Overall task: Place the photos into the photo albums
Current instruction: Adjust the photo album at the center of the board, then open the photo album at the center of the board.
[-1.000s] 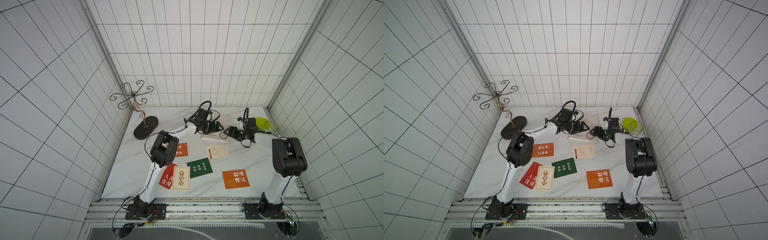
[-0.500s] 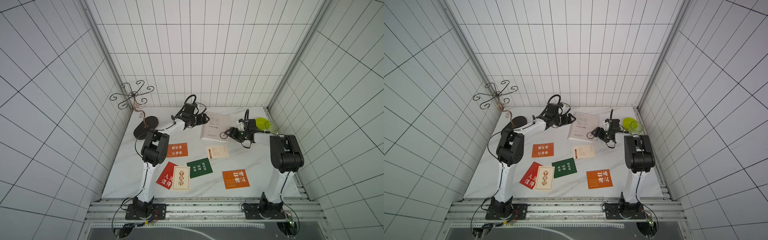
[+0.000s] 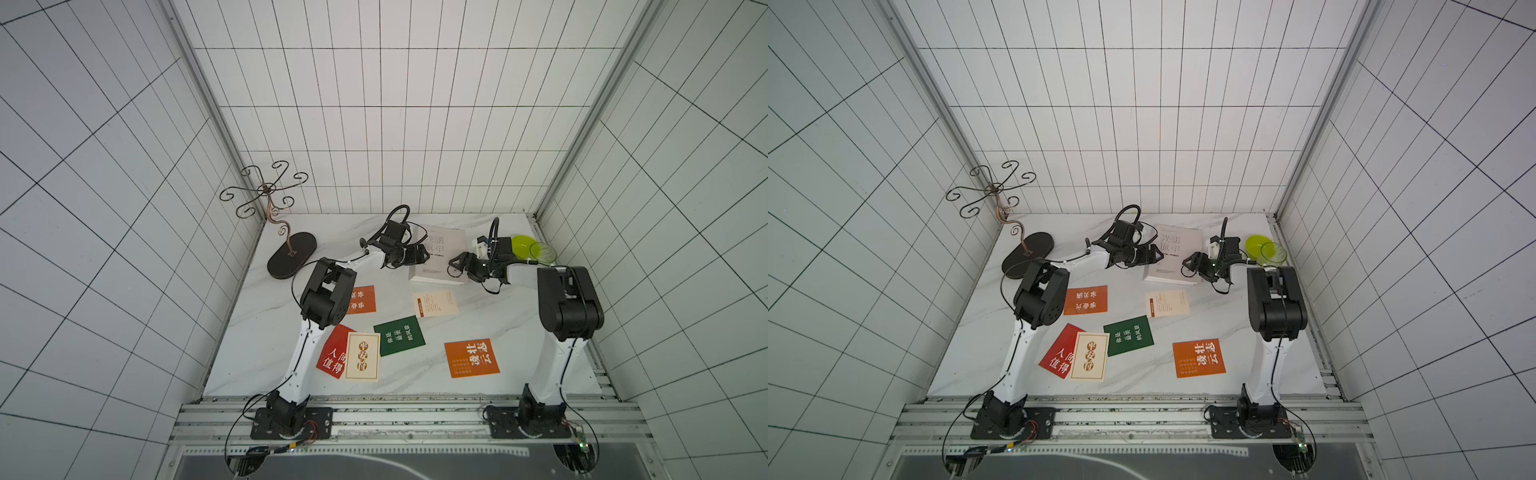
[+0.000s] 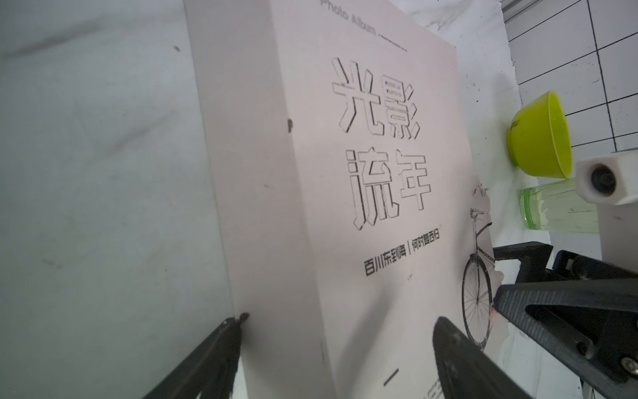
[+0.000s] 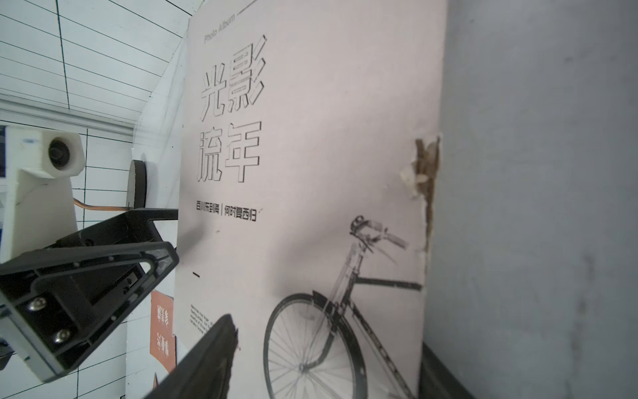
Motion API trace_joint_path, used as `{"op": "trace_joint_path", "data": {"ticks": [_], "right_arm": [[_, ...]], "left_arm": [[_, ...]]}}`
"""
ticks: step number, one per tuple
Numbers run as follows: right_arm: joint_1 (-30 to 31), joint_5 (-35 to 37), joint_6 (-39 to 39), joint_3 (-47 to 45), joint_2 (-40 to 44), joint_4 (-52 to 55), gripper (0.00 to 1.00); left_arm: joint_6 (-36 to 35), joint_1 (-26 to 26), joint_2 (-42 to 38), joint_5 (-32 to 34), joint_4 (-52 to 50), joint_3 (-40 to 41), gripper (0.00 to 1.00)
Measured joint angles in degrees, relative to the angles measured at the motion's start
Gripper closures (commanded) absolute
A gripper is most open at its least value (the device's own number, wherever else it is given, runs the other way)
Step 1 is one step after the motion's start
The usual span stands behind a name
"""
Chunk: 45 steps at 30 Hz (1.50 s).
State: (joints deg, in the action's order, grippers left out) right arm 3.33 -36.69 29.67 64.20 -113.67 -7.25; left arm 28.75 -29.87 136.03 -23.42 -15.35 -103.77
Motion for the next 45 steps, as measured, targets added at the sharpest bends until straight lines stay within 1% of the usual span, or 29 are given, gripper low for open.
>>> {"op": "trace_joint_path", "data": {"ticks": [1, 5, 10, 14, 19, 22, 29, 31, 34, 36, 40, 41, 42, 45], "right_arm": [[0.0, 0.1, 0.0, 0.0, 0.1, 0.1, 0.33], [-0.3, 0.7, 0.1, -0.5, 1.3, 1.6, 0.32], [-0.6, 2.1, -1.4, -1.4, 3.3, 3.7, 0.27], [-2.2, 2.2, -2.2, -1.4, 3.3, 5.5, 0.20], [-3.4, 2.8, -3.7, -1.2, 3.5, 6.5, 0.19], [-3.7, 2.9, -4.5, -1.2, 3.6, 7.1, 0.25], [-3.7, 2.5, -4.9, -1.2, 3.6, 8.6, 0.47], [-3.7, 2.3, -4.9, -1.3, 3.8, 8.8, 0.49], [-3.7, 2.3, -4.8, -1.3, 4.6, 8.9, 0.59], [-3.7, 2.2, -4.6, -1.3, 5.3, 9.1, 0.63], [-4.0, 1.7, -4.6, -1.3, 6.0, 9.1, 0.65], [-4.1, 1.5, -4.6, -1.3, 6.0, 9.2, 0.66], [-4.1, 1.3, -4.6, -1.3, 6.0, 9.1, 0.70], [-4.1, 0.5, -4.4, -1.4, 6.1, 9.1, 0.72]], "left_arm": [[0.2, 0.0, -0.4, -0.4, 0.5, 0.9, 0.14], [1.4, -0.2, -3.0, -3.1, 1.7, 5.4, 0.14], [2.4, -1.0, -6.9, -6.3, 4.6, 12.8, 0.14], [2.4, -1.3, -7.4, -8.3, 5.4, 14.1, 0.14], [2.6, -1.2, -7.4, -9.3, 5.6, 14.3, 0.15], [2.8, -1.1, -7.4, -9.5, 5.6, 14.3, 0.15], [3.0, -1.0, -7.4, -9.7, 5.6, 14.3, 0.15], [3.0, -1.0, -7.4, -9.7, 5.6, 14.3, 0.15], [3.1, -1.0, -7.4, -9.7, 5.6, 14.3, 0.15], [3.2, -1.0, -7.4, -9.7, 5.6, 14.3, 0.15], [3.2, -1.0, -7.4, -9.7, 5.6, 14.3, 0.15], [3.2, -1.0, -7.4, -9.7, 5.6, 14.3, 0.15], [3.3, -1.0, -7.4, -9.7, 5.6, 14.3, 0.15], [3.3, -1.0, -7.4, -9.7, 5.6, 14.3, 0.15]]}}
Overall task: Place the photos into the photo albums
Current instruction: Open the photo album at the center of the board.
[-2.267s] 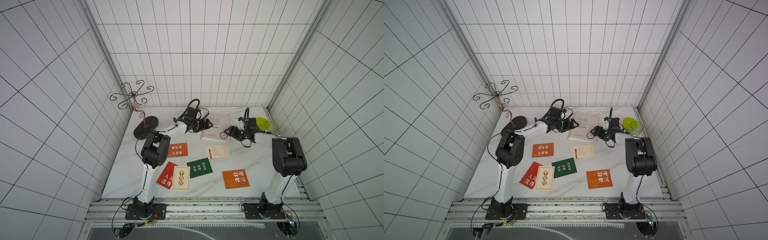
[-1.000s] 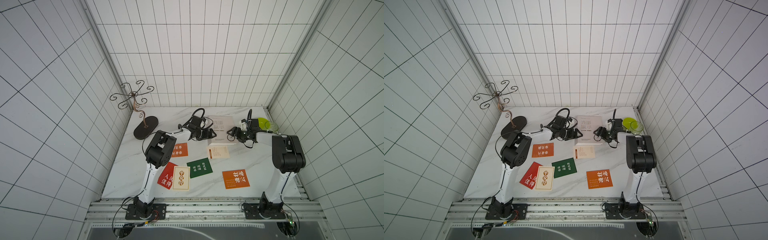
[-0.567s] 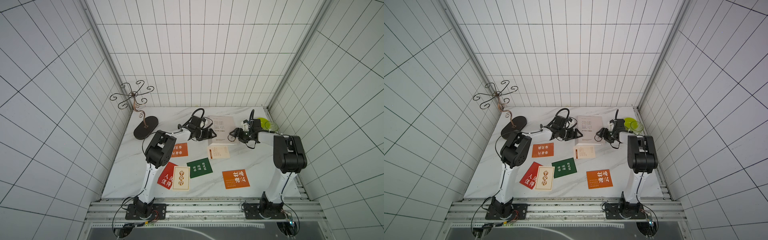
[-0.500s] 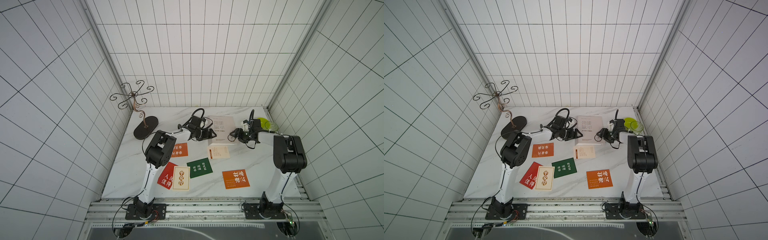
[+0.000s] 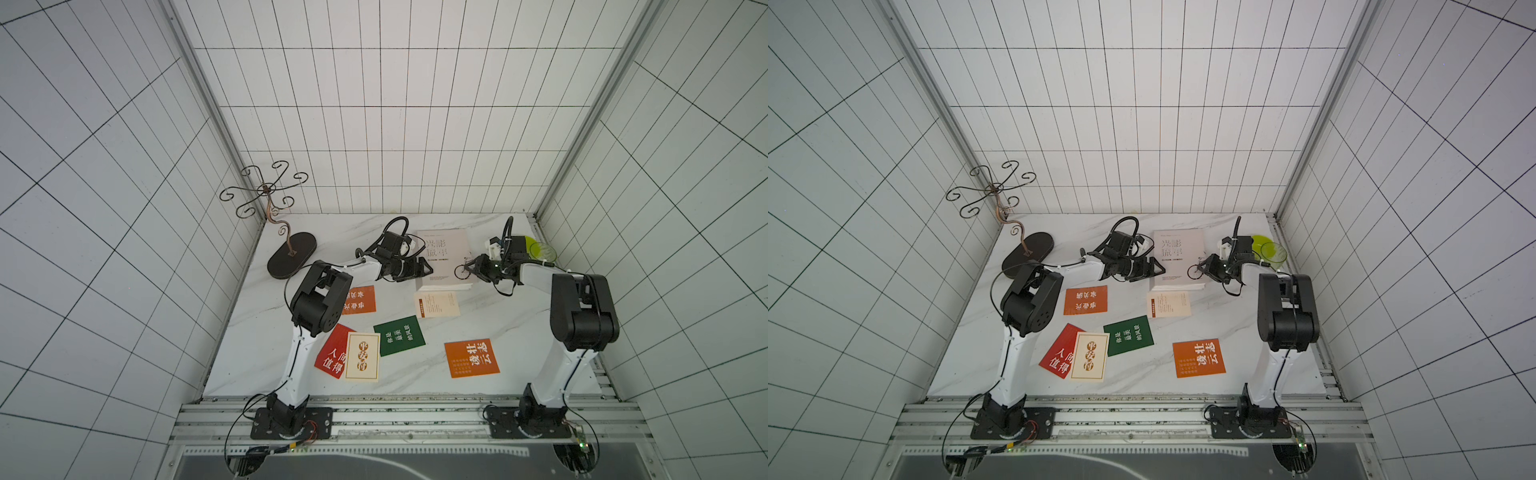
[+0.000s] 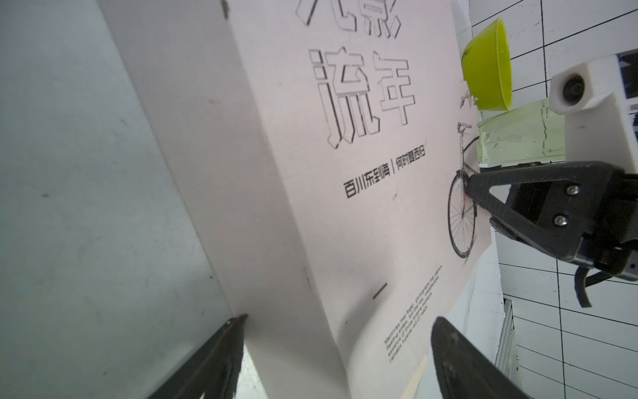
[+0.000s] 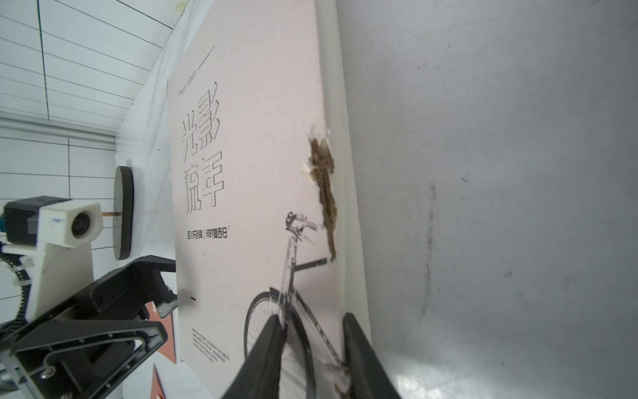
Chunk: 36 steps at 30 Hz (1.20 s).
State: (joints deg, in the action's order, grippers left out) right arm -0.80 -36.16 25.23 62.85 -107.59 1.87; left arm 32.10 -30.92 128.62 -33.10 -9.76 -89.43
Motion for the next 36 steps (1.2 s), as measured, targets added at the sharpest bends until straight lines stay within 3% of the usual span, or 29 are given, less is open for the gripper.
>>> {"op": "trace_joint_path", "data": {"ticks": [2, 6, 15, 25, 28, 36], "right_arm": [[0.0, -0.8, 0.2, 0.0, 0.0, -0.3, 0.71], [0.0, -3.3, 1.1, 0.0, 0.1, -1.7, 0.57], [0.0, -8.2, 2.9, 0.0, -1.1, -3.8, 0.57], [-0.3, -9.8, 4.1, 0.0, -3.5, -4.3, 0.71], [-0.4, -9.8, 4.2, 0.1, -3.4, -4.3, 0.80], [-1.0, -9.7, 4.0, 0.2, -2.3, -3.7, 0.86]], "left_arm": [[0.0, 0.0, 0.0, 0.0, 0.0, 0.0, 0.15], [0.0, 0.0, 0.0, 0.0, 0.0, 0.0, 0.15], [0.1, -0.1, 0.0, 0.1, 0.0, 0.0, 0.15], [0.5, -0.5, 0.0, 0.5, 0.1, 0.0, 0.15], [0.5, -0.7, -0.2, 0.8, -0.1, 0.0, 0.15], [0.5, -1.1, -3.0, 1.4, -2.7, 0.1, 0.15]]}}
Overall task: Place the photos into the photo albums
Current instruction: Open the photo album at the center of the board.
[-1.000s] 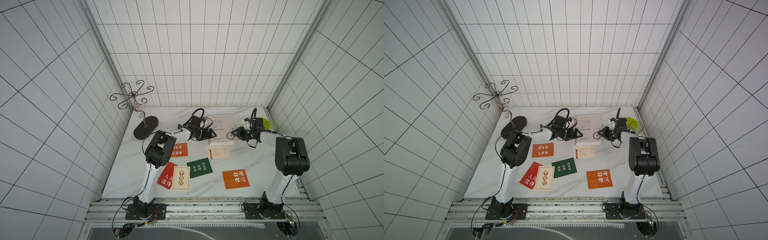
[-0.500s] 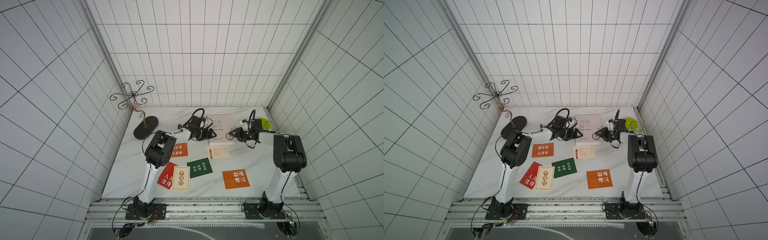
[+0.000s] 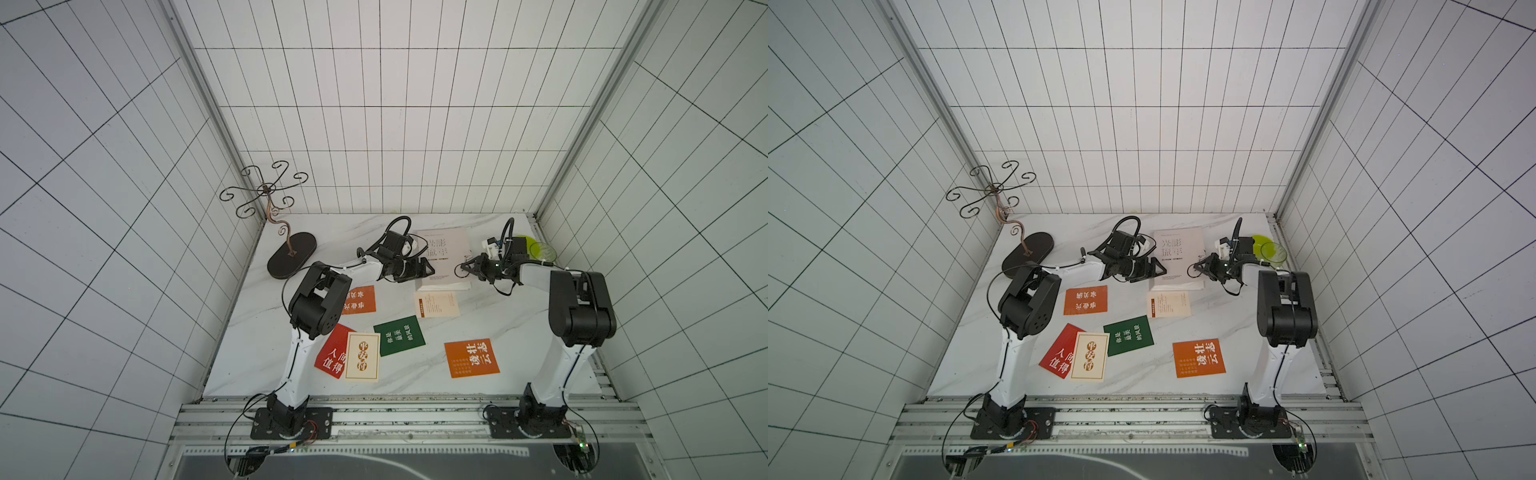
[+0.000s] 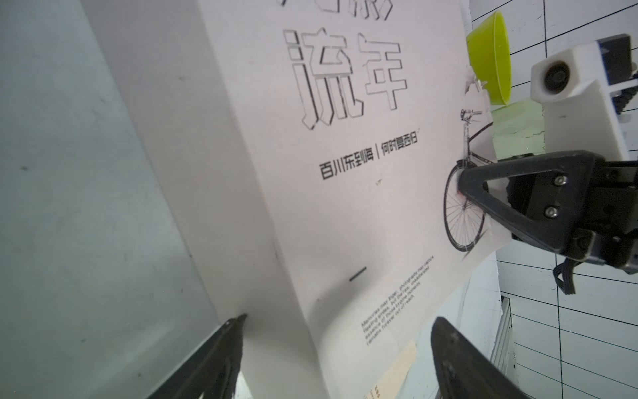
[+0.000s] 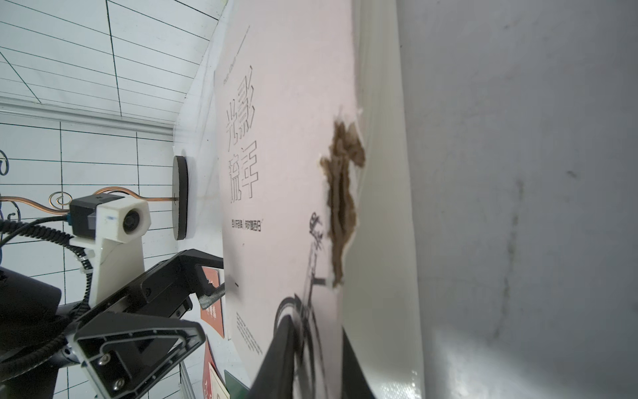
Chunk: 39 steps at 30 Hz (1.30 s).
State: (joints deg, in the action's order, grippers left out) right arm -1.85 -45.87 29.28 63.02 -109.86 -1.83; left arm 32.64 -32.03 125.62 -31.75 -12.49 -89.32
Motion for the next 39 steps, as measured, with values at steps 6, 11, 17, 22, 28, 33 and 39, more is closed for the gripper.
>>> {"op": "trace_joint_path", "data": {"ticks": [6, 11, 17, 22, 28, 33, 39], "right_arm": [[0.0, 0.3, -0.2, 0.1, 1.1, 0.7, 0.91], [0.0, 1.8, -1.2, 0.7, 2.3, 2.4, 0.94], [0.0, 5.2, -4.1, 3.3, 3.6, 7.5, 0.95], [0.0, 8.6, -6.2, 5.9, 5.3, 11.2, 0.95], [0.0, 11.8, -7.1, 7.0, 6.1, 13.1, 0.96], [1.2, 15.8, -9.0, 9.1, 6.3, 16.7, 0.96], [3.8, 22.1, -11.5, 12.3, 7.3, 20.7, 0.96]], "left_arm": [[-1.0, 0.8, -5.1, 0.7, -1.5, 0.1, 0.15], [-2.3, 3.3, -9.5, 1.3, -1.5, 1.5, 0.15], [-3.7, 6.5, -12.4, 3.0, -1.9, 5.0, 0.15], [-4.7, 7.6, -14.0, 3.9, -3.0, 7.4, 0.15], [-5.7, 7.6, -16.9, 4.2, -4.2, 8.3, 0.15], [-6.9, 7.6, -20.0, 5.3, -4.1, 8.8, 0.15], [-6.9, 9.1, -21.1, 5.3, -3.6, 10.7, 0.15]]}}
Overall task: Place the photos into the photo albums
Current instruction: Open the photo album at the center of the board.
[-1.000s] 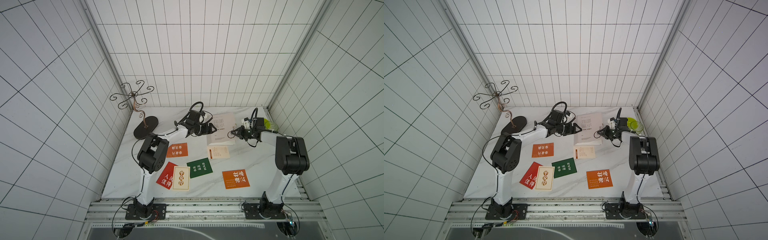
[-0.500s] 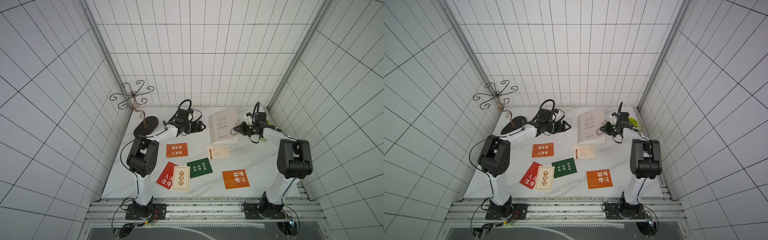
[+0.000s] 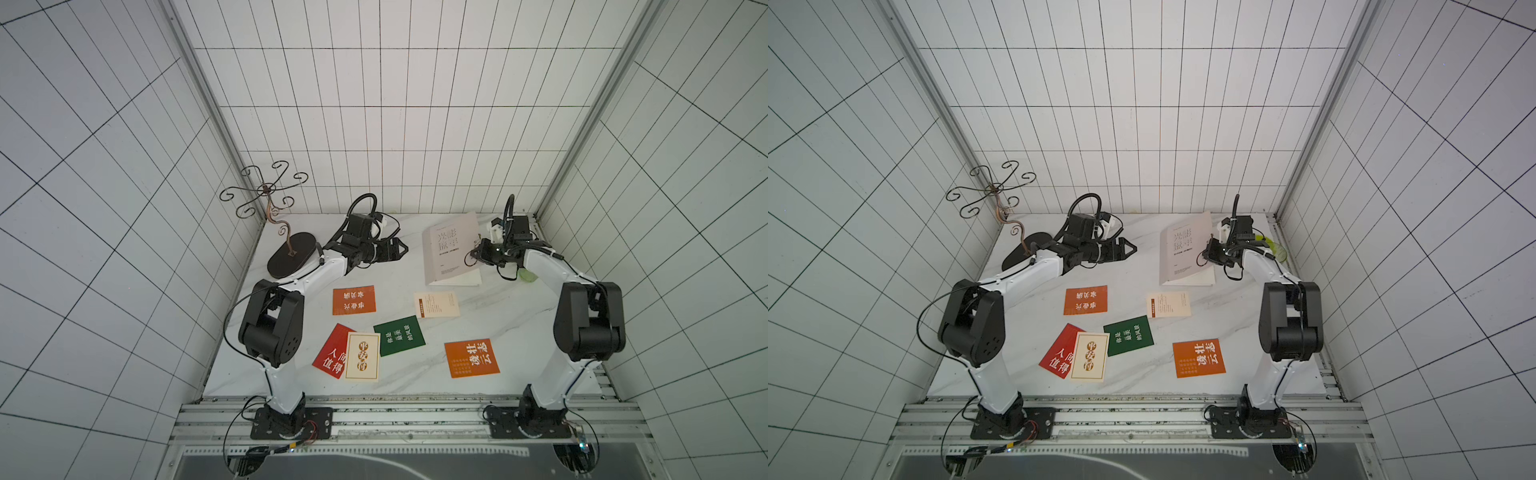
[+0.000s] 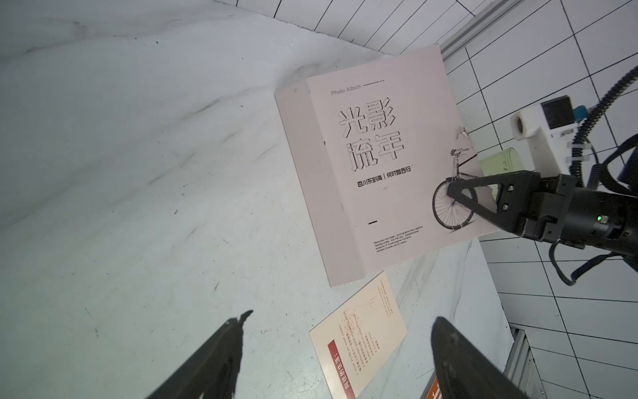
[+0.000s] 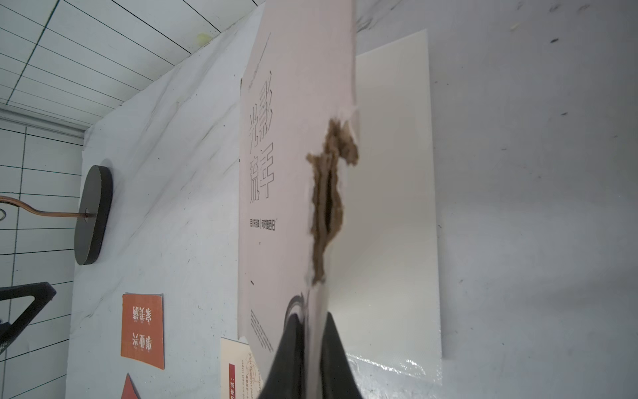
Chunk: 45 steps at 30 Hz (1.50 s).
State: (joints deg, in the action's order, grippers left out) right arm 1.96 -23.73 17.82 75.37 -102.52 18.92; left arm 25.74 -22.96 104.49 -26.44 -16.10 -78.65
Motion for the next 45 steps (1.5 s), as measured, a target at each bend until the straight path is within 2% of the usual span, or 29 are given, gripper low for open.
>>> {"op": "trace_joint_path", "data": {"ticks": [14, 28, 38, 45], "right_arm": [[6.2, 11.8, -2.8, 5.0, 0.8, 6.1, 0.95], [10.7, 24.0, -7.7, 16.8, -0.8, 17.6, 0.93], [19.5, 35.0, -10.3, 24.2, -5.4, 20.5, 0.90], [24.1, 39.8, -10.7, 25.7, -8.0, 20.0, 0.82]], "left_arm": [[0.6, 0.8, 0.6, -0.4, 1.1, 0.2, 0.15], [1.7, 0.5, 1.6, -0.5, 0.5, 3.5, 0.16], [1.0, 1.0, -1.6, 0.0, -1.4, 7.5, 0.16], [0.8, 1.4, -2.2, 0.2, -1.6, 8.3, 0.16]]}}
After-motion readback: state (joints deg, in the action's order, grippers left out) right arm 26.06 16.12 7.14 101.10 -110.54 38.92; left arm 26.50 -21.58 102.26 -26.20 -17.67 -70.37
